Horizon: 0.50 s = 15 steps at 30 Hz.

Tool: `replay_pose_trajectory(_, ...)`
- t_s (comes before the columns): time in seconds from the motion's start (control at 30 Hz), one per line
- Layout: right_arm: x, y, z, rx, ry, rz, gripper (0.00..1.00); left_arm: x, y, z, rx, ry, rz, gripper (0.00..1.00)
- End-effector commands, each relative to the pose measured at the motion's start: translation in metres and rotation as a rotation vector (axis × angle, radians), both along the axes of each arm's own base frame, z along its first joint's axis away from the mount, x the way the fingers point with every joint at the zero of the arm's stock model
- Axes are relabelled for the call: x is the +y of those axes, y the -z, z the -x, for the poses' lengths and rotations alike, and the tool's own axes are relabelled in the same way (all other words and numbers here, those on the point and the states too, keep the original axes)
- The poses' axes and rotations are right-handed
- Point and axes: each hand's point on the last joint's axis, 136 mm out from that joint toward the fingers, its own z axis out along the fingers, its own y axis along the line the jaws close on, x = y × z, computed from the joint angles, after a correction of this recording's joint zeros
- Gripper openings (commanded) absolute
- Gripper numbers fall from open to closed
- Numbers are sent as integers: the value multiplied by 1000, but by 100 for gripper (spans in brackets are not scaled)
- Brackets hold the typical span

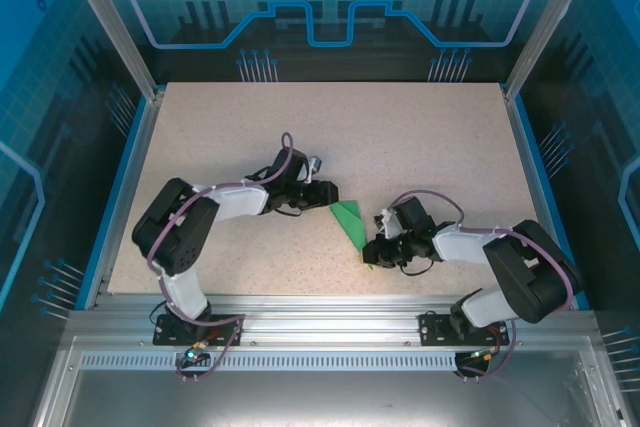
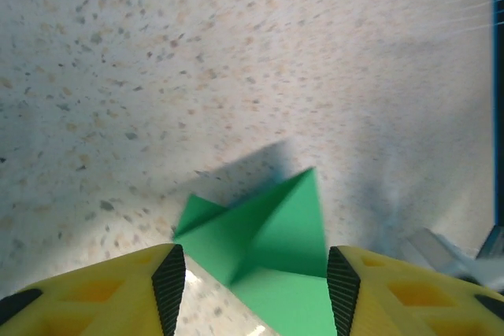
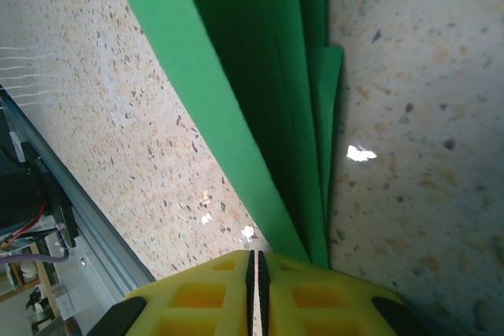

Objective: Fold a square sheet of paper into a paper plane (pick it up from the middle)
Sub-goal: Fold the wing for the fifth time at the center of the table.

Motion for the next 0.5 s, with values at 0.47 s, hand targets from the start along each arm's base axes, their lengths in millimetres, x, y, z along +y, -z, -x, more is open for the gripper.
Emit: replay_pose_trajectory(0.47, 7, 3, -32, -44, 27, 15, 13, -69, 0, 51, 85, 134, 97, 43)
